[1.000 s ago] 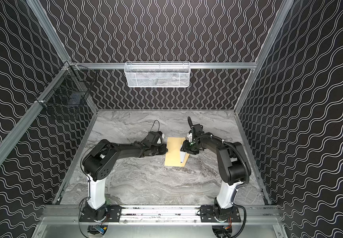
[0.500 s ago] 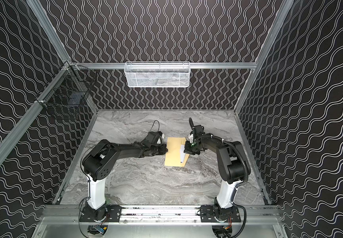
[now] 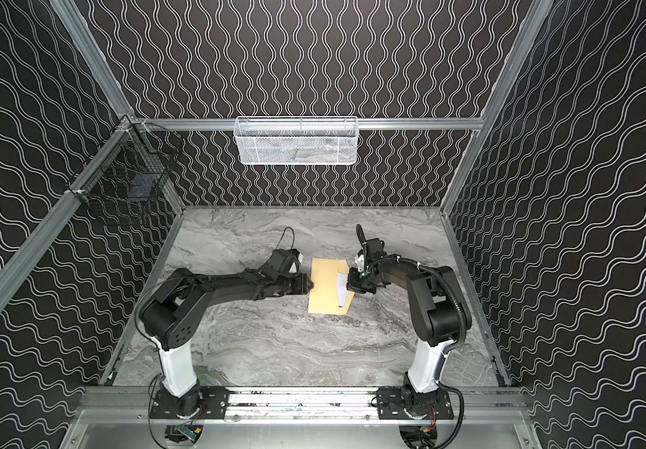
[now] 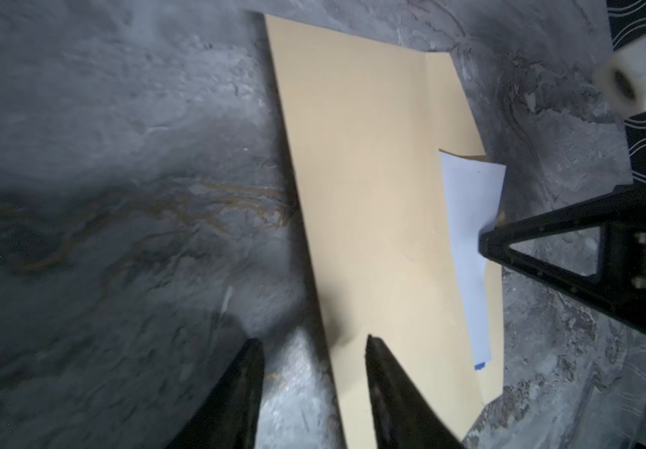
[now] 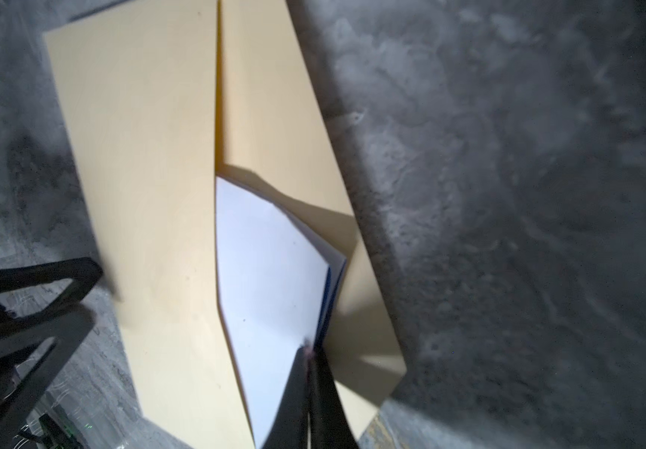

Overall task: Place the letter into the envelope and seal it
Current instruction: 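Push the letter deeper with the right gripper while the left gripper holds the envelope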

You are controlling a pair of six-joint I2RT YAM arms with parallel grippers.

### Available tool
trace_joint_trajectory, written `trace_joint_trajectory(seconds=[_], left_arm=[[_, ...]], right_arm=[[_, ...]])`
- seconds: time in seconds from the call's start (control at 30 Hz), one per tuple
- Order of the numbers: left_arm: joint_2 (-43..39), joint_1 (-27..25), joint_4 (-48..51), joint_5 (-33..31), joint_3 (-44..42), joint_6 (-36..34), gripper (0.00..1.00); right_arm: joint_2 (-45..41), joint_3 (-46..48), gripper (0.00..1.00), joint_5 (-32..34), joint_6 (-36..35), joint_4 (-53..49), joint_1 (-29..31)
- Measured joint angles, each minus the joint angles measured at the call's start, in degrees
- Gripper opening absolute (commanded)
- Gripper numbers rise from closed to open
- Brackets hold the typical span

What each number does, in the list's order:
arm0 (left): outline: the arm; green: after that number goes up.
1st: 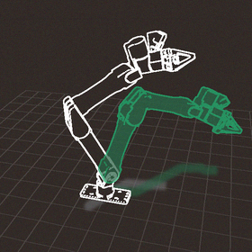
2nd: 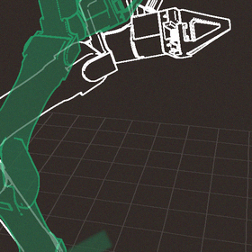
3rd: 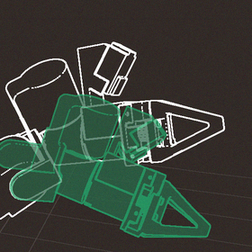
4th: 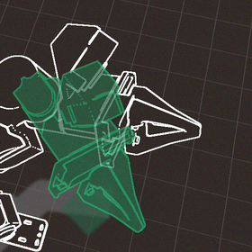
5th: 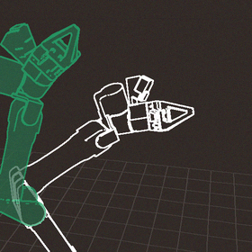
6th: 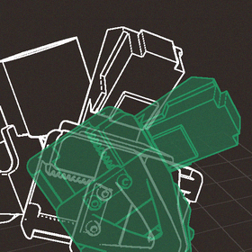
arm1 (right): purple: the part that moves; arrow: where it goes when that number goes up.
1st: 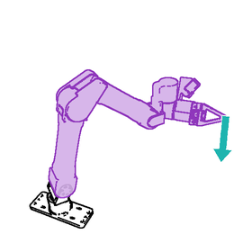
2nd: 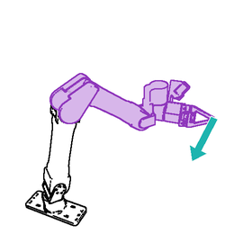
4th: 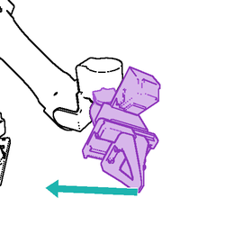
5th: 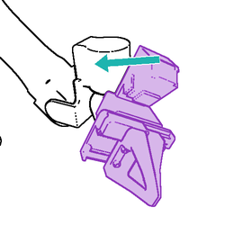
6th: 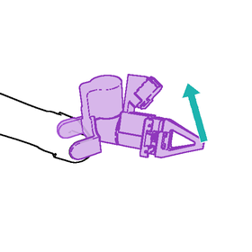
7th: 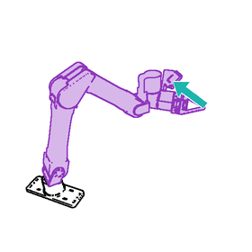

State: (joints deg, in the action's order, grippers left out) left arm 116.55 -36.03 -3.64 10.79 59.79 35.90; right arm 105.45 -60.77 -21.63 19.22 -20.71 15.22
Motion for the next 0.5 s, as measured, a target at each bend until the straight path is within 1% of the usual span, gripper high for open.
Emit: trace_joint_trajectory(seconds=[0.2, 0.5], left_arm=[[0.2, 1.6, -0.7, -0.1, -1.1, 2.9, 0.62], [4.2, 1.4, -8.0, 4.2, 0.7, 5.9, 0.63]], right_arm=[[-0.3, 0.0, 0.0, -0.1, 0.0, 0.0, 0.0], [-0.2, -0.2, 0.0, -0.1, 0.2, 0.0, 0.8]])
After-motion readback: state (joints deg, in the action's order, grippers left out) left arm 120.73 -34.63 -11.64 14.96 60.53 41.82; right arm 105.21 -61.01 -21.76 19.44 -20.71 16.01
